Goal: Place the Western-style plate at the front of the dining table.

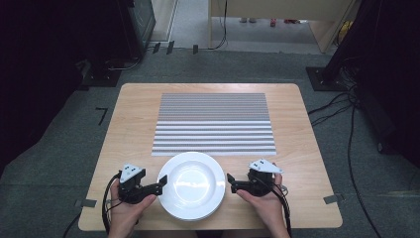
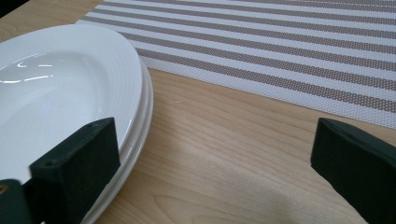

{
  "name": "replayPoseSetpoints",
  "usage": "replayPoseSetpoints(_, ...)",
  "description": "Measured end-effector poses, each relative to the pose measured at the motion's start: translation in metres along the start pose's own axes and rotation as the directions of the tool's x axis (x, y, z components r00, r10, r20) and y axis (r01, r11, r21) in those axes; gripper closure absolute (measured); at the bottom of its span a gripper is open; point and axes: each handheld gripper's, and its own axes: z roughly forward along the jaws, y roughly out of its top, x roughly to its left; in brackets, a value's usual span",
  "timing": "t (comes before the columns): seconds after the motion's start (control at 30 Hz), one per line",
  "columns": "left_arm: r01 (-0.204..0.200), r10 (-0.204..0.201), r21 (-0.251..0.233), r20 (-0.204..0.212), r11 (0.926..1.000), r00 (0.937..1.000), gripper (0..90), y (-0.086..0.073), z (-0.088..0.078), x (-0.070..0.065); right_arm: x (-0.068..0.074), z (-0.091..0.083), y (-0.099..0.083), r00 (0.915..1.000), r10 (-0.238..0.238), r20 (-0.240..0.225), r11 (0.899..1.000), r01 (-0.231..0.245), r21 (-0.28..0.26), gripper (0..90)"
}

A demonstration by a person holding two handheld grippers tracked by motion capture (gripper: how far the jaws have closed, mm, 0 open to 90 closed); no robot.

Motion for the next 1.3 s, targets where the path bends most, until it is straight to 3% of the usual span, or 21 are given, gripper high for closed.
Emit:
replayPoseSetpoints(0.2,0.009,-0.009,0.011,0.004,0.9999,0.9999,17.0,-0.001,0.002,-0.001,0.008,-0.001,-0.001,0.9999,0.011,0.007,0.999,-0.010,-0.035,17.4)
replayPoseSetpoints(0.27,0.010,-0.010,0.012,0.000,0.9999,1.0000,20.7,-0.001,0.002,-0.001,0.012,-0.003,-0.002,0.9999,-0.006,0.010,0.998,0.007,-0.069,37.3)
replayPoseSetpoints(0.37,0.008,-0.008,0.022,0.000,0.9997,1.0000,25.2,-0.001,0.002,-0.001,0.017,-0.005,-0.003,0.9987,-0.040,-0.031,0.996,0.038,-0.086,49.7)
replayPoseSetpoints(0.53,-0.003,0.003,0.020,-0.001,0.9998,1.0000,37.0,-0.002,0.002,-0.004,0.023,-0.003,-0.005,0.9934,-0.021,-0.113,0.997,0.012,-0.078,62.0)
replayPoseSetpoints(0.67,-0.008,0.008,0.021,0.010,0.9998,0.9999,46.2,-0.004,0.003,-0.005,0.025,-0.002,-0.007,0.9914,-0.013,-0.130,0.997,0.003,-0.076,64.6)
replayPoseSetpoints(0.83,0.013,-0.014,0.025,0.035,0.9996,0.9993,47.8,-0.004,0.004,-0.004,0.027,0.001,-0.009,0.9871,0.028,-0.158,0.998,-0.036,-0.047,67.5)
replayPoseSetpoints(0.9,0.011,-0.012,0.026,0.044,0.9996,0.9990,49.6,-0.005,0.005,-0.004,0.027,0.002,-0.010,0.9831,0.030,-0.181,0.998,-0.039,-0.050,67.9)
replayPoseSetpoints(0.93,0.004,-0.005,0.027,0.047,0.9996,0.9989,51.2,-0.005,0.005,-0.005,0.027,0.004,-0.011,0.9730,0.048,-0.226,0.998,-0.058,-0.040,67.7)
replayPoseSetpoints(1.07,-0.007,0.005,0.032,0.058,0.9995,0.9983,53.0,-0.007,0.007,-0.007,0.027,0.005,-0.012,0.9729,0.068,-0.221,0.997,-0.076,-0.028,72.5)
replayPoseSetpoints(1.1,-0.024,0.022,0.042,0.050,0.9989,0.9985,52.8,-0.008,0.008,-0.009,0.023,0.004,-0.012,0.9688,0.102,-0.226,0.994,-0.108,-0.014,76.1)
replayPoseSetpoints(1.13,-0.024,0.022,0.042,0.050,0.9989,0.9985,53.0,-0.008,0.008,-0.009,0.023,0.004,-0.012,0.9688,0.102,-0.226,0.994,-0.108,-0.014,76.1)
replayPoseSetpoints(1.17,-0.024,0.022,0.043,0.047,0.9988,0.9987,53.1,-0.008,0.009,-0.009,0.021,0.004,-0.012,0.9604,0.130,-0.247,0.991,-0.135,-0.004,76.1)
replayPoseSetpoints(1.3,-0.021,0.019,0.043,0.048,0.9989,0.9987,55.6,-0.008,0.009,-0.008,0.021,0.004,-0.012,0.9586,0.133,-0.252,0.990,-0.138,-0.003,74.3)
